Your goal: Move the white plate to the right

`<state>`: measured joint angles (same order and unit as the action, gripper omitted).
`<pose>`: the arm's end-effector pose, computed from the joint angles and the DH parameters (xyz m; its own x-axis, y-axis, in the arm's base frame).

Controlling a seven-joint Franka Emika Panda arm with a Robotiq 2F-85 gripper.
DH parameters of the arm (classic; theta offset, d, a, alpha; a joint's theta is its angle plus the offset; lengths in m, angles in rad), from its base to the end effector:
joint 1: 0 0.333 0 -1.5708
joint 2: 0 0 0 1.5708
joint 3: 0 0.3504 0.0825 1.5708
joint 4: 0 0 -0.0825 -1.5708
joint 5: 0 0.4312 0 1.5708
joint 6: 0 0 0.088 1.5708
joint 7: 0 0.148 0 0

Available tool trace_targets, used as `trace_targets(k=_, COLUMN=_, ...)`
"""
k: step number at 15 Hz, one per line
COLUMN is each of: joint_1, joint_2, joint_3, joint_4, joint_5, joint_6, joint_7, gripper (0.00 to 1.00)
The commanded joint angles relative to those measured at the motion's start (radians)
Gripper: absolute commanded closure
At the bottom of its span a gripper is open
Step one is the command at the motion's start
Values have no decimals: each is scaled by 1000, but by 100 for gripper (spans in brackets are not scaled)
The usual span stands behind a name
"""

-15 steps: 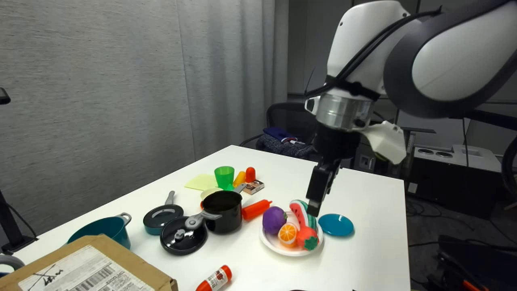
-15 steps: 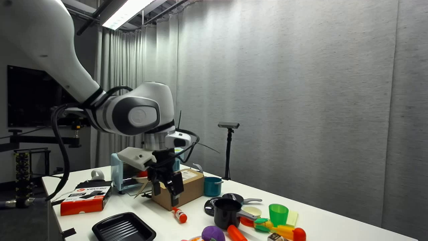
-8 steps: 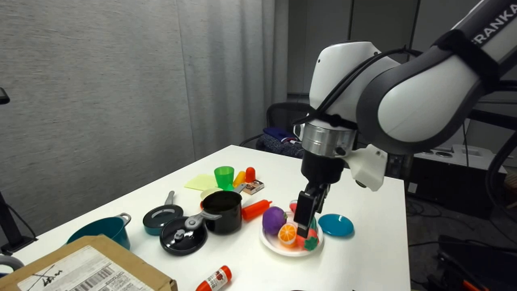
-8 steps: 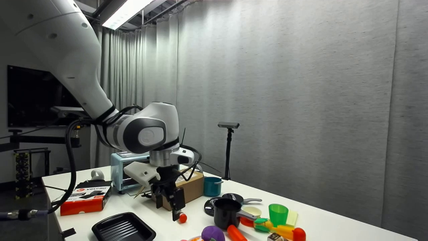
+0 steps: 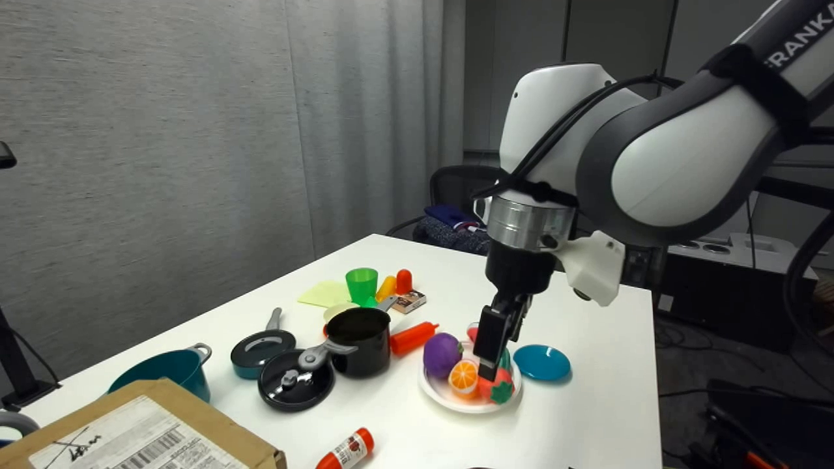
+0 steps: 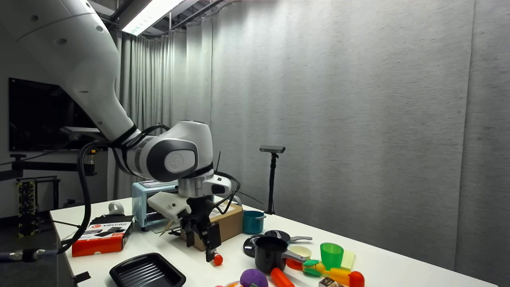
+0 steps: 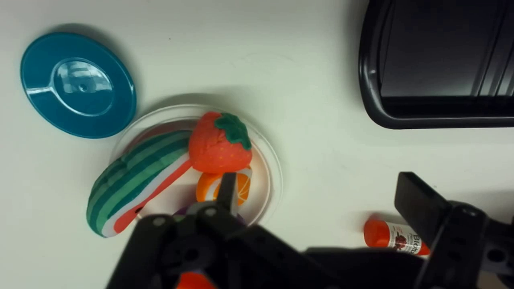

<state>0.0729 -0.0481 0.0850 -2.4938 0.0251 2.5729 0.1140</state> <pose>0.5050 0.0803 0.2732 0.9920 0.0219 0.1244 0.0254 -0.9993 -0.0263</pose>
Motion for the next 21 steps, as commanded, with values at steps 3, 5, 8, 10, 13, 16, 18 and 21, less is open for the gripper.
trace_targets(k=3, joint_1=22, joint_2=139, joint_3=27, joint_4=52, joint_5=-51, joint_6=184, joint_7=171, gripper=0)
trace_targets(k=5, joint_1=35, joint_2=179, joint_3=27, joint_4=61, joint_5=-46, joint_6=231, joint_7=189, gripper=0)
trace_targets(k=8, joint_1=67, joint_2=234, joint_3=-20, joint_4=79, joint_5=-149, joint_6=261, joint_7=260, gripper=0)
trace_targets(k=10, joint_1=101, joint_2=272, joint_3=-75, joint_4=106, joint_5=-268, joint_6=249, joint_7=320, gripper=0)
trace_targets(k=13, joint_1=102, joint_2=325, joint_3=-85, joint_4=128, joint_5=-264, joint_6=266, joint_7=275, gripper=0)
trace_targets(k=16, joint_1=34, joint_2=379, joint_3=24, joint_4=146, joint_5=-59, joint_6=275, joint_7=103, gripper=0)
trace_targets(k=18, joint_1=20, joint_2=404, joint_3=53, joint_4=166, joint_5=14, joint_6=260, joint_7=40, gripper=0)
trace_targets(k=21, joint_1=27, joint_2=428, joint_3=30, joint_4=174, joint_5=21, joint_6=273, joint_7=11, gripper=0)
